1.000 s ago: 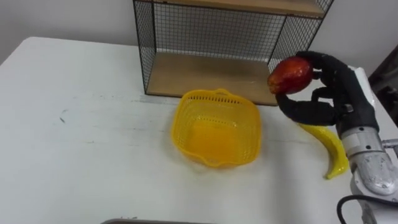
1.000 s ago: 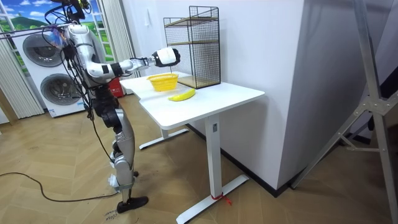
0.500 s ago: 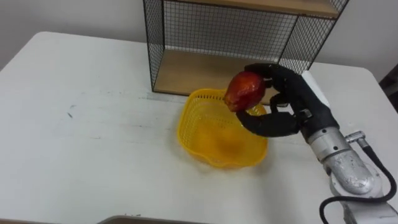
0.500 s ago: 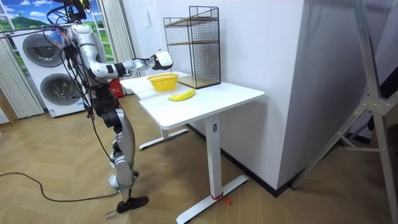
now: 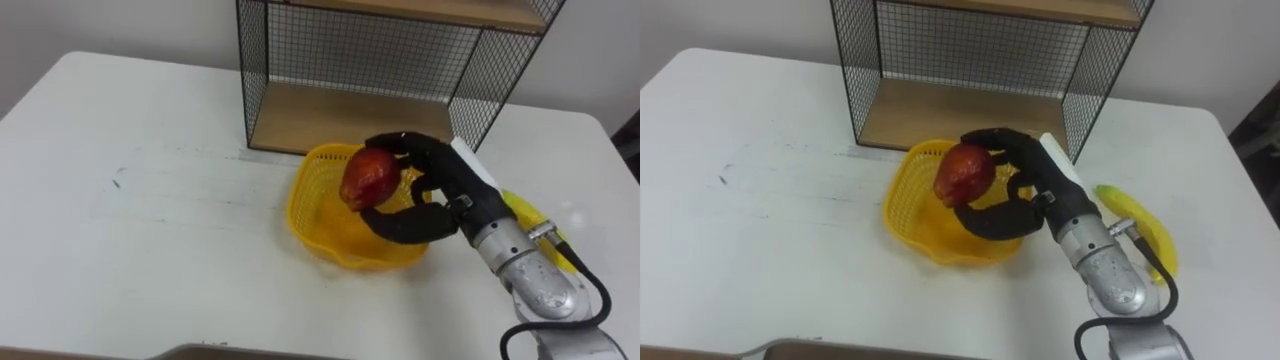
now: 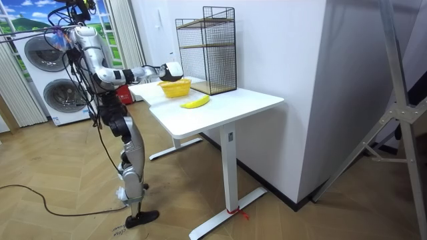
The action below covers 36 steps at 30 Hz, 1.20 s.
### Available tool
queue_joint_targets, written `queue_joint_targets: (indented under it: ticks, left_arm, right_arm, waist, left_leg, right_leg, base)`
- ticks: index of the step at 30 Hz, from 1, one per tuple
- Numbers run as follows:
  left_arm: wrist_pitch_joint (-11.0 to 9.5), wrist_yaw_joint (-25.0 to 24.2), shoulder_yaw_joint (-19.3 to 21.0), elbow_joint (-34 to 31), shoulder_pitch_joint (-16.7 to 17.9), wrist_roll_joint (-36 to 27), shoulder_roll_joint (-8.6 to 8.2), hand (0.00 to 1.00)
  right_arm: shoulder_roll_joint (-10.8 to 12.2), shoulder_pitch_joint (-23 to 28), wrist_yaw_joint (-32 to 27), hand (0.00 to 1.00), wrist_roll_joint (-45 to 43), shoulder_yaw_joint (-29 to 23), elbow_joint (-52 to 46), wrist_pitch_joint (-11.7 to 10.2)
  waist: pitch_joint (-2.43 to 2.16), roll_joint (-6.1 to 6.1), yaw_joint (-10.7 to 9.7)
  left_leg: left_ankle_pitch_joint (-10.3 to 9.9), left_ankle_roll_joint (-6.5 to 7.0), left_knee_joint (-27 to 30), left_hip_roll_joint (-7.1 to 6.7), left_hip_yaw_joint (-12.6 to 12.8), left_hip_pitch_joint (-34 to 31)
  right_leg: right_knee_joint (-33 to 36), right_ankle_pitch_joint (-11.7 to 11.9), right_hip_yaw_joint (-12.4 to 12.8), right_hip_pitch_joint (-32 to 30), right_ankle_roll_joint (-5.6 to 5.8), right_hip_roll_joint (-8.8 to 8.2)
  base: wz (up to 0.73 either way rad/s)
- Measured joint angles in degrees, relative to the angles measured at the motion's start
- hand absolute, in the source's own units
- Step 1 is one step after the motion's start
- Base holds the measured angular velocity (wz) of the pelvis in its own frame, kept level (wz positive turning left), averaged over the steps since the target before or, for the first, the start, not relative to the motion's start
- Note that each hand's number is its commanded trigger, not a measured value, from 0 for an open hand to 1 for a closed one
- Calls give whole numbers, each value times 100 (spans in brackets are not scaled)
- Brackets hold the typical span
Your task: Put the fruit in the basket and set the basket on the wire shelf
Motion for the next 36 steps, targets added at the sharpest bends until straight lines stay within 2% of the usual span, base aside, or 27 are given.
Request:
queue_joint_targets:
  ticks: [5, 9, 15, 32, 36]
  left_arm:
    - [5, -3, 12, 1, -8, 9, -8, 0]
    - [11, -26, 49, 2, -6, 10, -47, 0]
    - [11, -27, 52, 2, -4, 11, -78, 0]
    - [-5, 0, 52, 47, 36, 1, -77, 0]
    - [-54, 0, 57, 106, 95, -11, -78, 0]
  right_arm:
    - [24, 20, 87, 0, -141, -5, 75, 60]
    - [112, 21, 98, 0, -161, -31, 75, 60]
    - [134, 20, 153, 0, -161, -32, 75, 60]
    - [140, 20, 124, 0, -68, -157, -100, 60]
    - [143, 18, -83, 0, 111, -480, -227, -108]
  waist:
    - [-8, 20, 2]
    - [-34, 62, -1]
    - [-30, 102, -1]
    - [-53, 61, -53]
    - [-47, 61, -66]
  left_leg:
    - [0, 0, 10, 0, 2, -18]
    - [0, 0, 37, 0, 2, -16]
    - [1, 0, 36, 0, 2, -13]
    - [1, 0, 41, -1, 0, 11]
    - [1, 0, 47, -1, -5, 23]
  right_leg:
    - [2, 3, 1, -17, -4, 0]
    - [2, 2, 0, -18, -4, 0]
    - [2, 2, 0, -16, -4, 0]
    - [4, 2, 9, 24, -4, 0]
    - [3, 2, 14, 47, -4, 0]
  base:
    - [0]
    - [0]
    - [0]
    - [0]
    - [0]
